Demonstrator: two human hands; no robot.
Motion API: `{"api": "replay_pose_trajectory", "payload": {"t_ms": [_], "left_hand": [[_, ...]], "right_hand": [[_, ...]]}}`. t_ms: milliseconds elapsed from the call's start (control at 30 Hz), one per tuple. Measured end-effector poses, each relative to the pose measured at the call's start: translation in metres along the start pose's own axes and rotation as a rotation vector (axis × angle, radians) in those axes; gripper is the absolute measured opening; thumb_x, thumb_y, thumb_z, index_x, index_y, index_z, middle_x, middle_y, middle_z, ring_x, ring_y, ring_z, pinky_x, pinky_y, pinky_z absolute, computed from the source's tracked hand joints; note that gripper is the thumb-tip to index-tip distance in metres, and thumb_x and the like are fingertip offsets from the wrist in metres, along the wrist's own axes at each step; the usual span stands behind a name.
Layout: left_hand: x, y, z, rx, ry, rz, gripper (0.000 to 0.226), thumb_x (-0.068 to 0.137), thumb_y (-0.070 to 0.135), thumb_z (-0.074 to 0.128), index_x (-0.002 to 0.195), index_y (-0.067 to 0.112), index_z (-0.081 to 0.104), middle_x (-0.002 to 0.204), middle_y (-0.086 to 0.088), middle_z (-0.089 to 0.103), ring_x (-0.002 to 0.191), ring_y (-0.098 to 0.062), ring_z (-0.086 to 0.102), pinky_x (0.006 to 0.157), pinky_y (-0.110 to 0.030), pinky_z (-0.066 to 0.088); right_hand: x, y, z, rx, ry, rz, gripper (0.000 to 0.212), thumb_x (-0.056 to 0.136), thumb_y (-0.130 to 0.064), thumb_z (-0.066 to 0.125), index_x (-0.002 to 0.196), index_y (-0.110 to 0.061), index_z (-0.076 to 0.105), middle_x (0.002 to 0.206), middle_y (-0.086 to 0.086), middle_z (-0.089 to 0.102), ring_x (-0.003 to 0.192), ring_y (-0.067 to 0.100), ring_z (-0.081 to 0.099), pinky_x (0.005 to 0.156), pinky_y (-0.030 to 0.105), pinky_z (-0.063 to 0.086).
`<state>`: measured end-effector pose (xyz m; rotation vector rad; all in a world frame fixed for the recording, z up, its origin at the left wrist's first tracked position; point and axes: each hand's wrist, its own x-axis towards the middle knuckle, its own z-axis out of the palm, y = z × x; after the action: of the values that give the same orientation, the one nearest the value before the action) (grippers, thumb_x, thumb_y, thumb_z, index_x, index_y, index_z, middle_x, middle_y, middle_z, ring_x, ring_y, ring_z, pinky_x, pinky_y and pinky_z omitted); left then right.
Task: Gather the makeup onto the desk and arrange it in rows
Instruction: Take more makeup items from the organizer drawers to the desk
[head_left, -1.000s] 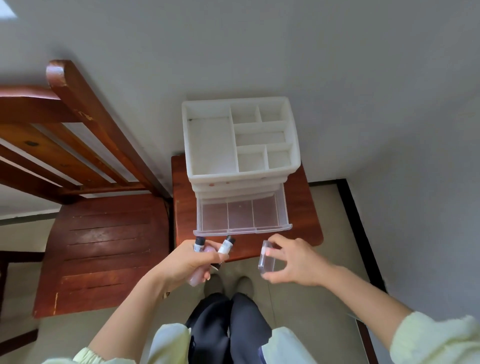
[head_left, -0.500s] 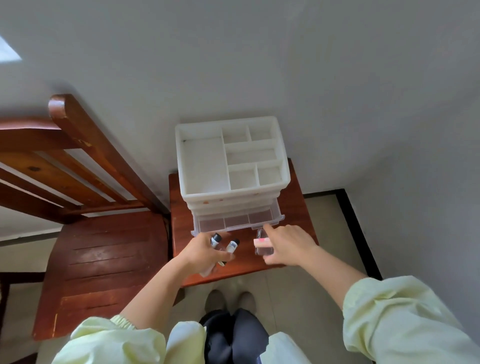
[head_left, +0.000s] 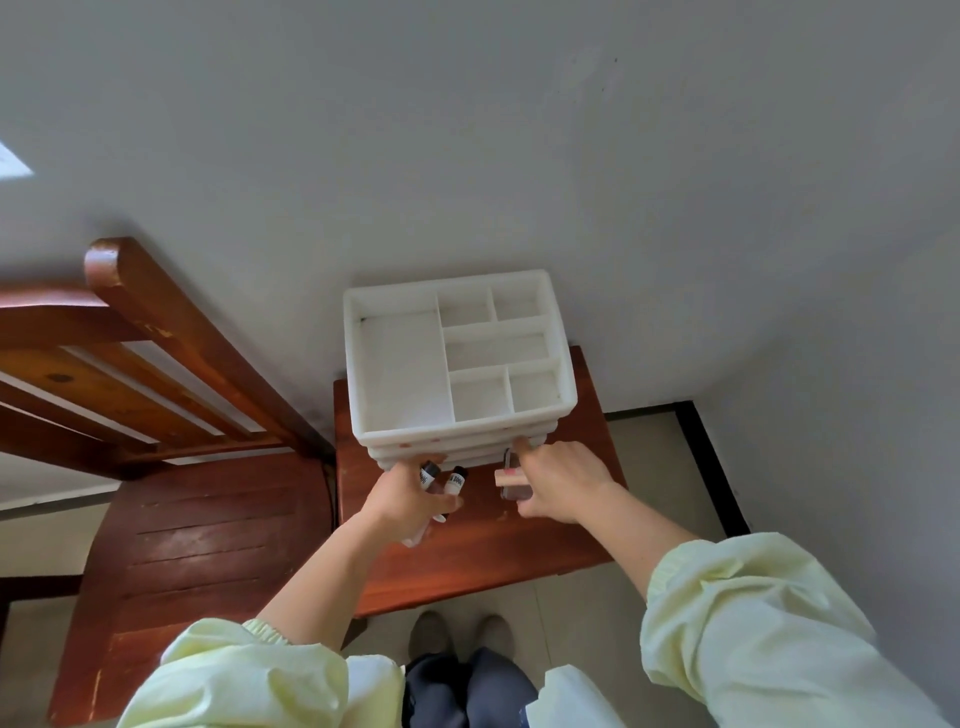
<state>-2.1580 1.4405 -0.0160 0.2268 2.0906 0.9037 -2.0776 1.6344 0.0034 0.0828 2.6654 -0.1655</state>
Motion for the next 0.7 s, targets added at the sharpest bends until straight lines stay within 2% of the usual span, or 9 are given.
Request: {"api": "replay_pose_trajectory", "payload": {"t_ms": [100, 233, 333, 467, 700], "left_hand": [[-0.003, 0.001, 0.002, -0.004, -0.022, -0.034, 0.048, 0.075, 0.021, 0.080, 0.116, 0.018, 0.055, 0.084, -0.006, 0.070, 0.063, -0.018, 0.068, 0.067, -0.038, 0.058], [-0.012, 0.008, 0.006, -0.104, -0.042, -0.100, 0.042, 0.074, 0.022, 0.081, 0.108, 0.015, 0.057, 0.081, -0.015, 0.069, 0.047, -0.023, 0.056, 0.048, -0.030, 0.050], [-0.024, 0.019, 0.008, -0.146, -0.058, -0.082, 0.040, 0.074, 0.022, 0.082, 0.104, 0.008, 0.059, 0.079, -0.015, 0.067, 0.045, -0.020, 0.054, 0.048, -0.028, 0.046], [-0.040, 0.040, 0.014, -0.239, -0.094, -0.089, 0.036, 0.075, 0.022, 0.082, 0.099, -0.001, 0.066, 0.072, -0.012, 0.066, 0.047, -0.021, 0.050, 0.055, -0.030, 0.040], [-0.058, 0.097, 0.034, -0.164, -0.260, 0.093, 0.025, 0.078, 0.022, 0.080, 0.094, 0.010, 0.064, 0.081, -0.015, 0.069, 0.047, -0.021, 0.055, 0.051, -0.028, 0.049]], "right_hand": [[-0.007, 0.002, -0.001, 0.039, -0.007, 0.012, 0.052, 0.082, -0.041, 0.063, 0.121, -0.014, 0.045, 0.098, 0.008, 0.067, 0.085, 0.029, 0.065, 0.062, 0.032, 0.042], [-0.027, 0.007, -0.004, 0.100, 0.034, 0.065, 0.052, 0.080, -0.046, 0.062, 0.118, -0.016, 0.045, 0.092, 0.004, 0.067, 0.079, 0.026, 0.064, 0.061, 0.032, 0.042], [-0.048, 0.013, -0.006, 0.239, 0.074, 0.167, 0.048, 0.076, -0.049, 0.063, 0.109, -0.020, 0.044, 0.090, -0.001, 0.064, 0.079, 0.024, 0.063, 0.061, 0.032, 0.043], [-0.084, 0.020, -0.017, 0.407, 0.125, 0.315, 0.049, 0.071, -0.053, 0.067, 0.105, -0.025, 0.044, 0.099, -0.005, 0.065, 0.083, 0.019, 0.062, 0.064, 0.031, 0.048], [-0.156, 0.019, -0.030, 0.579, 0.332, 0.605, 0.048, 0.070, -0.051, 0.071, 0.100, -0.021, 0.047, 0.094, -0.004, 0.065, 0.080, 0.020, 0.063, 0.065, 0.031, 0.049]]}}
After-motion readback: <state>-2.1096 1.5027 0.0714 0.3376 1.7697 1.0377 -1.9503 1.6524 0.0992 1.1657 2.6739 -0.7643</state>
